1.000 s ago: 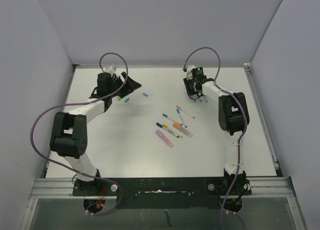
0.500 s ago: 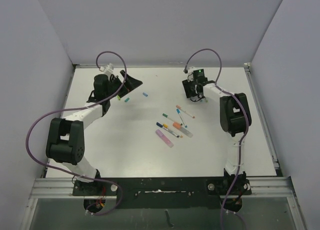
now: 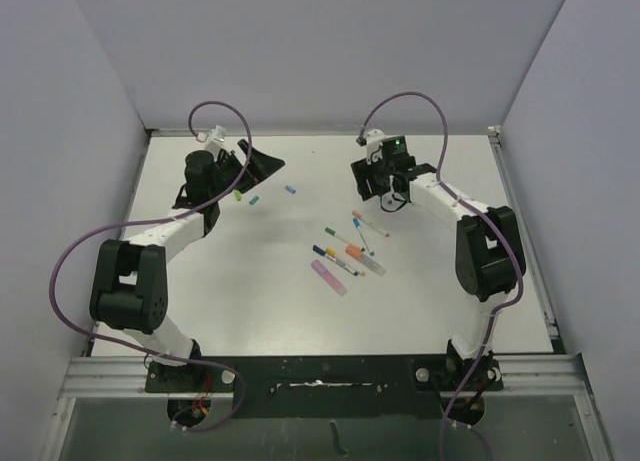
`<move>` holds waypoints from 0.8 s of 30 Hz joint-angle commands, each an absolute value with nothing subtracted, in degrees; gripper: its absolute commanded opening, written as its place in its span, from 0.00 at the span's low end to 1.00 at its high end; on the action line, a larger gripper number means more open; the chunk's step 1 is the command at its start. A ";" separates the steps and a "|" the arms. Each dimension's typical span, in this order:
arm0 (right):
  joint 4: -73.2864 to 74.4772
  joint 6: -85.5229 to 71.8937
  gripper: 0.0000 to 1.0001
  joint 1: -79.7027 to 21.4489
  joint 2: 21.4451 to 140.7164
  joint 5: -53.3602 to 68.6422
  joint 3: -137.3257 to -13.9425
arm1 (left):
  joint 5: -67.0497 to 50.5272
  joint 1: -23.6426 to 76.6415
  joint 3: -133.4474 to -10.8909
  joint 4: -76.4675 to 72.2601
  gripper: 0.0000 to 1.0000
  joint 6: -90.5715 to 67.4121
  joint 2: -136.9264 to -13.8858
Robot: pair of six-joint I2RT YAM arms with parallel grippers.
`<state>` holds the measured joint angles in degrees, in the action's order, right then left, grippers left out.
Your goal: Open the pen caps
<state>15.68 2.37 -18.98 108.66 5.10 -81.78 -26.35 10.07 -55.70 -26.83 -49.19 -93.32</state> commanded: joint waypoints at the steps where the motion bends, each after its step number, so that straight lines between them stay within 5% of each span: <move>1: 20.03 2.18 0.60 -21.48 106.87 5.27 -79.99 | -28.30 9.67 -56.14 -31.03 0.98 -49.74 -90.91; 24: 22.24 1.91 0.55 -22.68 109.87 2.44 -76.44 | -28.75 9.48 -56.20 -30.45 0.98 -49.59 -91.23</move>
